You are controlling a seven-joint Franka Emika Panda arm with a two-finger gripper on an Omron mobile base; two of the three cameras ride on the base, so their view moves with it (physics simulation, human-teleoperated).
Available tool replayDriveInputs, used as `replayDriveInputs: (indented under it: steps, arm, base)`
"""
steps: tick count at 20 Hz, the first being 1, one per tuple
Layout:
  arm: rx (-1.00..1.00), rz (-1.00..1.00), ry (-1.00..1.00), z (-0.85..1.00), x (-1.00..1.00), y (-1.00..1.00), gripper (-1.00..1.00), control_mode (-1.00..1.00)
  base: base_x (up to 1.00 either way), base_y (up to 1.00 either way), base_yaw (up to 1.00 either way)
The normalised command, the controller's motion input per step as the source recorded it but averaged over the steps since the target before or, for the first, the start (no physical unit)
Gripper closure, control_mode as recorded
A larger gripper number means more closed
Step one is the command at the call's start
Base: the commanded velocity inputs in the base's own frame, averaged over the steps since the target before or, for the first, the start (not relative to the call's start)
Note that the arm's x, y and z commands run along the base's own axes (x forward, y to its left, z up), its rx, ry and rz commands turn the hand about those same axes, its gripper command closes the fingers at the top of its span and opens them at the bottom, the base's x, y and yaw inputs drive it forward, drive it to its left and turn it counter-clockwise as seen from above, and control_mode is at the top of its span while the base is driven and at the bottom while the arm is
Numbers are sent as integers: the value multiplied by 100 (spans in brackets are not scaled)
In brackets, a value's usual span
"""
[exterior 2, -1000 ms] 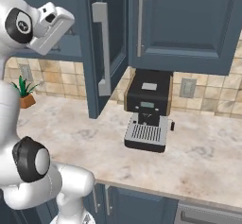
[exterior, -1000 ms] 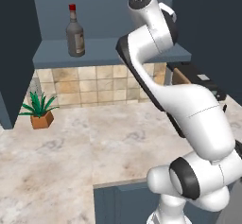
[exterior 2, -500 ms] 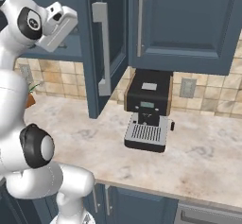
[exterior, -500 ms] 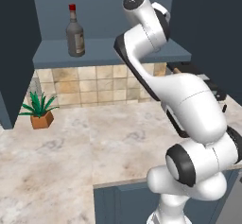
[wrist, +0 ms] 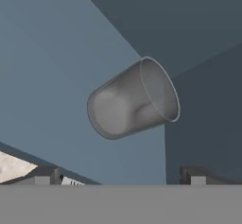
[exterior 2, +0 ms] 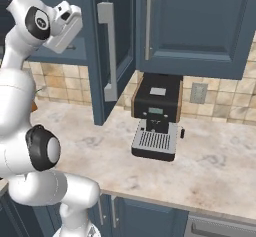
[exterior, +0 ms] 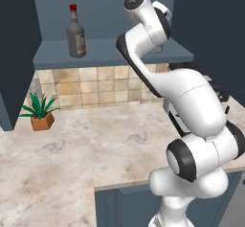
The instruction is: There is a bowl on the dining counter. Grab a lemon wedge from the fridge and place it in the bowl. Then get the liquor bottle and glass cup from the cabinet and place them next to the bowl.
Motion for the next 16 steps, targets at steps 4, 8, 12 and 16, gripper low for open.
replayDriveInputs:
  steps: [4, 8, 12, 16]
  arm:
    - [-3, 0, 0, -4, 19, -17, -100, -100]
    - [-4, 0, 0, -9, 11, -8, -100, -100]
    - [-6, 0, -2, -11, 1, -2, -100, -100]
    - [-5, 0, -4, -5, 11, 0, -100, -100]
  base:
    - [0, 0, 0]
    - [0, 0, 0]
    - [0, 0, 0]
    - [0, 0, 0]
